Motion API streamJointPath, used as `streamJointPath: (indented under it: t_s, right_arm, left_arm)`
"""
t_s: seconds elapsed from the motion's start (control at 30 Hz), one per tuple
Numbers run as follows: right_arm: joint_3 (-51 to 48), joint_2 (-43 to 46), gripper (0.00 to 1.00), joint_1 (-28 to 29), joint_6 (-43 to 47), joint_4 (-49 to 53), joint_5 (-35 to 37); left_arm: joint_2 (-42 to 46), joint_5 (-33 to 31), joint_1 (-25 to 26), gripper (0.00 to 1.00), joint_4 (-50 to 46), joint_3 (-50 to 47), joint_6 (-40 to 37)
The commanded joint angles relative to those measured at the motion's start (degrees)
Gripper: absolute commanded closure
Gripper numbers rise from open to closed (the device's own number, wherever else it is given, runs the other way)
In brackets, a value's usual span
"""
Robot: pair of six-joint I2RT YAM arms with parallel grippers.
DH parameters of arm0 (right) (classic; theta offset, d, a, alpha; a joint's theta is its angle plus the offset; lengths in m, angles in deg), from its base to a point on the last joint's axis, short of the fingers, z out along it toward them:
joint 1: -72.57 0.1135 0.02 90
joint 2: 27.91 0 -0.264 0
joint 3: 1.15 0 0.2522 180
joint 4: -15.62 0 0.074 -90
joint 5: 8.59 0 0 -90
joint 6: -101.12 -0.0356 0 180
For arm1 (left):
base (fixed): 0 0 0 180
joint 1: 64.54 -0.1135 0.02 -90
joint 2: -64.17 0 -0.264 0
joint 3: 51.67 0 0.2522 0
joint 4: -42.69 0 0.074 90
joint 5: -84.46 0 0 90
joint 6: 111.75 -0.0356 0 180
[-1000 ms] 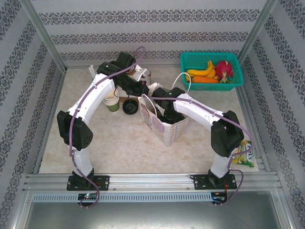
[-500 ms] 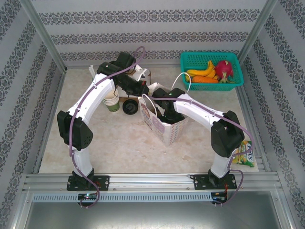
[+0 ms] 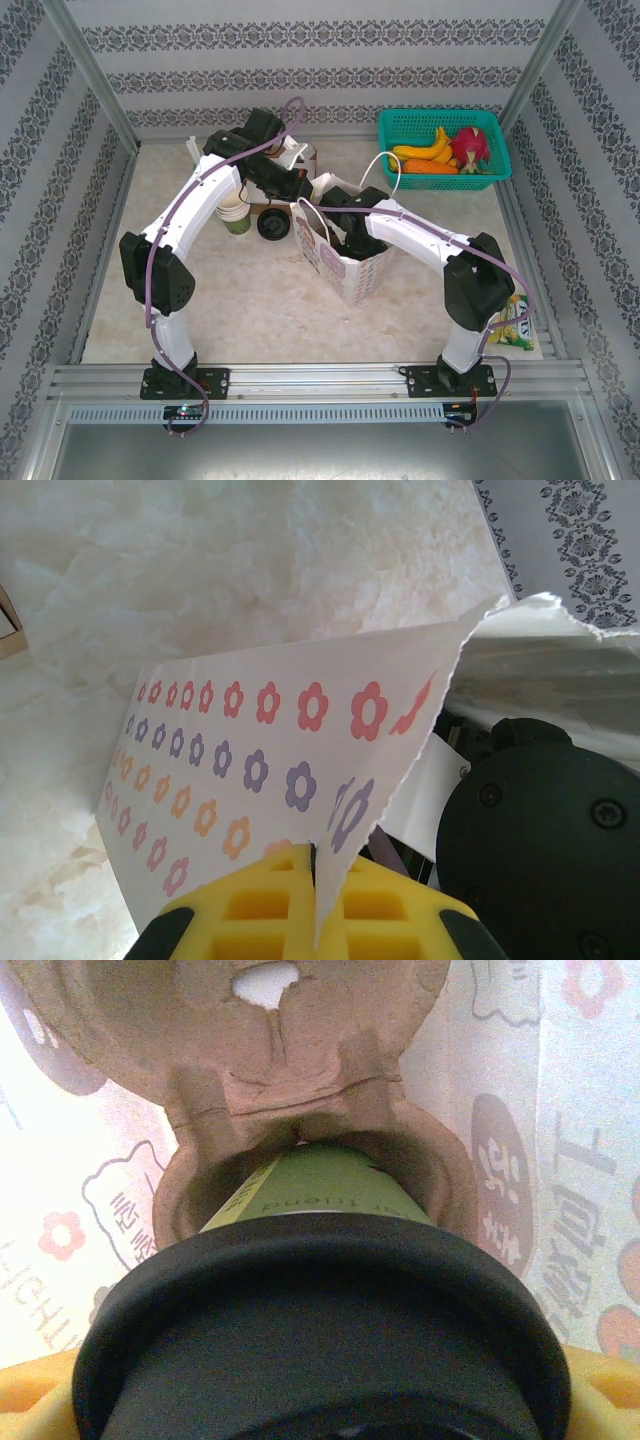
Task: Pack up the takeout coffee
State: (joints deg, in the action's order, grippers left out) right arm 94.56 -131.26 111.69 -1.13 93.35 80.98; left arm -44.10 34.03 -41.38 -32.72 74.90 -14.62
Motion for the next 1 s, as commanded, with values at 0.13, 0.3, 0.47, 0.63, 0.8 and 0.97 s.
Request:
streamJointPath:
  t_s: [0.13, 0.3, 0.47, 0.63, 0.8, 0.97]
  right_arm:
    - [-5.9, -8.6, 0.55, -0.6, -1.0, -5.1, 1.4]
    - [-6.3, -9.7, 0.55, -0.5, -0.9, -5.2, 1.8]
    - [-6.5, -10.1, 0.55, -0.6, -0.9, -5.3, 1.8]
    - [-6.5, -11.0, 0.55, -0.5, -1.0, -4.8, 2.1]
    - [-5.9, -11.2, 0.55, -0.3, -1.4, -4.3, 1.9]
    - [-5.6, -11.5, 0.55, -0.3, -1.5, -4.1, 2.0]
  left_arm:
    - [1.6, -0.1, -0.6, 1.0, 1.9, 0.1, 0.7]
    - [1.6, -0.2, -0.6, 1.0, 2.0, 0.1, 0.7]
    - [1.6, -0.1, -0.6, 1.0, 2.1, 0.2, 0.7]
    - [1.5, -0.2, -0.5, 1.0, 2.0, 0.1, 0.8]
    - [1.6, -0.2, -0.6, 1.0, 1.9, 0.2, 0.8]
    - [1.5, -0.2, -0.6, 1.0, 2.1, 0.2, 0.8]
